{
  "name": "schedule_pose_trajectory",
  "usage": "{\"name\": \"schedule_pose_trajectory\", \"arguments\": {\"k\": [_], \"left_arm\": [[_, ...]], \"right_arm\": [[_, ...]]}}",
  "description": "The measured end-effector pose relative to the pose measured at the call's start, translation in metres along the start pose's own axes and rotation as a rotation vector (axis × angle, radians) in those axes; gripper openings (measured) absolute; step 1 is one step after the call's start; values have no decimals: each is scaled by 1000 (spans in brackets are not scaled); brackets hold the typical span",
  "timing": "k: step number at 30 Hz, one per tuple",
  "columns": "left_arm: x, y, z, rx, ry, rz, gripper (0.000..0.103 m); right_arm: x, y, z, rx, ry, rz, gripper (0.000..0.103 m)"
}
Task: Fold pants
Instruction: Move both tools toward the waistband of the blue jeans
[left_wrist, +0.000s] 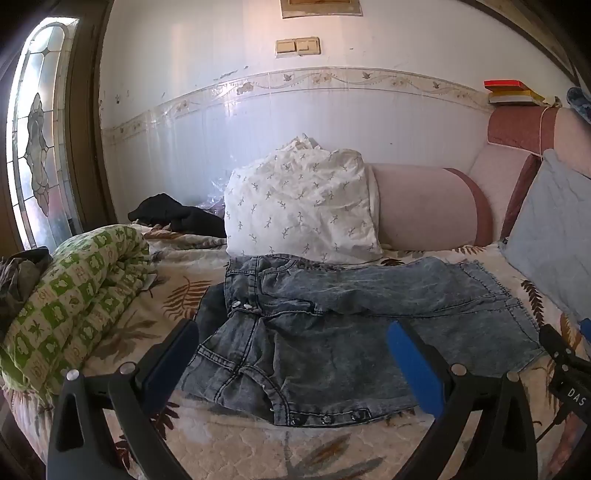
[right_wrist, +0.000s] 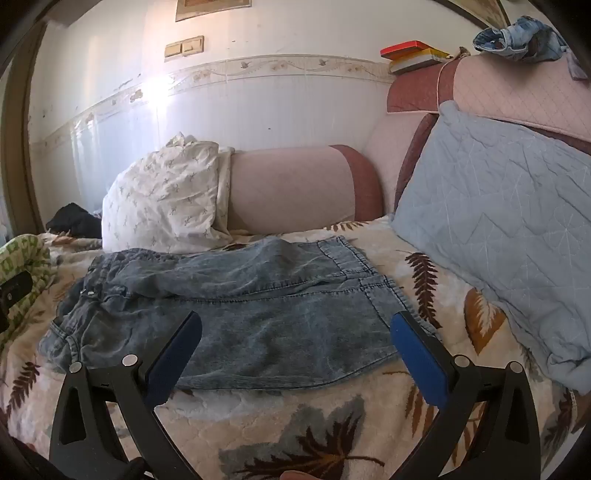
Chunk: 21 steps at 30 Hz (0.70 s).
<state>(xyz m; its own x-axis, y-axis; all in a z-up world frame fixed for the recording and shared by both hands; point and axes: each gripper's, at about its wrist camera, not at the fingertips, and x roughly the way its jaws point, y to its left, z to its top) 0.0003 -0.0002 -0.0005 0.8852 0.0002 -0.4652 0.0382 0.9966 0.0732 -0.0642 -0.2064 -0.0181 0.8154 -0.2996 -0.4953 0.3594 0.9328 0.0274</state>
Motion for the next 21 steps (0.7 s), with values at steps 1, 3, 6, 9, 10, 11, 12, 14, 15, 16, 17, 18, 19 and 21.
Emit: {"name": "schedule_pose_trajectory", "arguments": {"k": [1,3,6,9,10,11,12,14,15,16,17,18,19,21], "left_arm": [[0,0,0,3,0,0,103],[-1,-1,-1,4,-11,7,103],[0,-1,-4,6,-4,11,103],[4,2,-5,4,-1,9,103],[5,3,-4,9,3,7,103],[5,4,-5,7,0,5,103],[6,6,-5,5,3,5,103],[10,11,-5,2,8,4,103],[12,13,-6,2,11,3,103],[13,13,-7,5,15,2,103],[15,14,-7,9,20,1,103],[18,16,-8,16,26,-1,103],[21,18,-9,24,33,0,103],[30,26,-12,37,51,-8,103]], "right_arm": [[0,0,0,2,2,1,103],[0,-1,0,-1,0,0,103],[1,-1,0,-6,0,-5,103],[2,-5,2,0,3,-4,103],[4,-4,2,0,5,-3,103],[4,-4,2,0,6,-2,103],[4,-5,2,0,6,-2,103],[5,-5,2,-5,8,-3,103],[5,-5,2,-6,11,-2,103],[5,-5,3,-7,13,0,103],[6,-5,3,-6,15,0,103],[6,-5,3,-6,16,0,103],[6,-5,3,-6,19,1,103],[7,-11,7,-7,24,3,103]]}}
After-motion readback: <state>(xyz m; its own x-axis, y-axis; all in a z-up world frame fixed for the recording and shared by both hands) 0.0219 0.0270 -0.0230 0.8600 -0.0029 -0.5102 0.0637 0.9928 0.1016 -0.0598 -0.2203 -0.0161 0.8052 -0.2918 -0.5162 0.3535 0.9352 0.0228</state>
